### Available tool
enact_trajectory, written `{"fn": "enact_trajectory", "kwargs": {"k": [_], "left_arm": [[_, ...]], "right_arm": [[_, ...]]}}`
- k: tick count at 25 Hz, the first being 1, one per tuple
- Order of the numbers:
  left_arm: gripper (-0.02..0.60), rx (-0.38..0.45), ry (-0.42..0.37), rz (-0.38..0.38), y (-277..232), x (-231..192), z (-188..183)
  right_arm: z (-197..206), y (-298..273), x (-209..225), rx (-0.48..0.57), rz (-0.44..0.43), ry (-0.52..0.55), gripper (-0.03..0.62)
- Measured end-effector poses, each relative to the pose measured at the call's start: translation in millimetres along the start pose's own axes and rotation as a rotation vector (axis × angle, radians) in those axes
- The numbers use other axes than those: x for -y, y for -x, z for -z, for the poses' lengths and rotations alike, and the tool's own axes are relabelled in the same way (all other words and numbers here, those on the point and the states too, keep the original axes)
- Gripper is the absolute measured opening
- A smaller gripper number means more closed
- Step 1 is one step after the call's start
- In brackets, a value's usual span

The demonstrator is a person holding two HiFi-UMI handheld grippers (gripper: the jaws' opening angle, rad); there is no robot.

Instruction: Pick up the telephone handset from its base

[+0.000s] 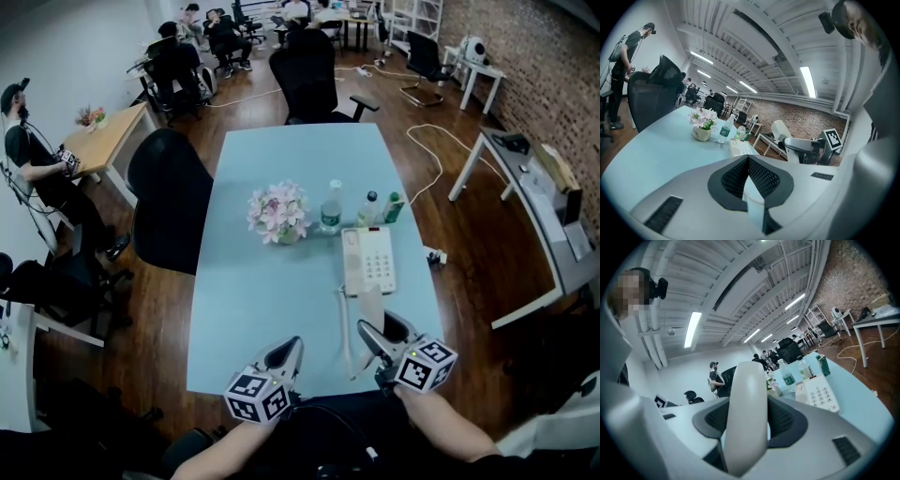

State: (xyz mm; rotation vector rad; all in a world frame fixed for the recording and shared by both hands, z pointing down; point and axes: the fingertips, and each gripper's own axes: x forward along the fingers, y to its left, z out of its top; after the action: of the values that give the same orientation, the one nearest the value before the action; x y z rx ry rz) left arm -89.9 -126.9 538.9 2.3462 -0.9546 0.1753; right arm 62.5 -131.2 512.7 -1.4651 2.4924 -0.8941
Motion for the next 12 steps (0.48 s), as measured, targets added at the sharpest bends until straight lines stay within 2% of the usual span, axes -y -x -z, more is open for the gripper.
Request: {"fn": "enact_trajectory", "kwargs": {"k": [12], "left_arm": [[0.000, -0.006, -0.007, 0.007, 1, 6, 4]], "right_arm": [[6, 13, -1, -0.014, 0.021, -0.004, 0.238]]}}
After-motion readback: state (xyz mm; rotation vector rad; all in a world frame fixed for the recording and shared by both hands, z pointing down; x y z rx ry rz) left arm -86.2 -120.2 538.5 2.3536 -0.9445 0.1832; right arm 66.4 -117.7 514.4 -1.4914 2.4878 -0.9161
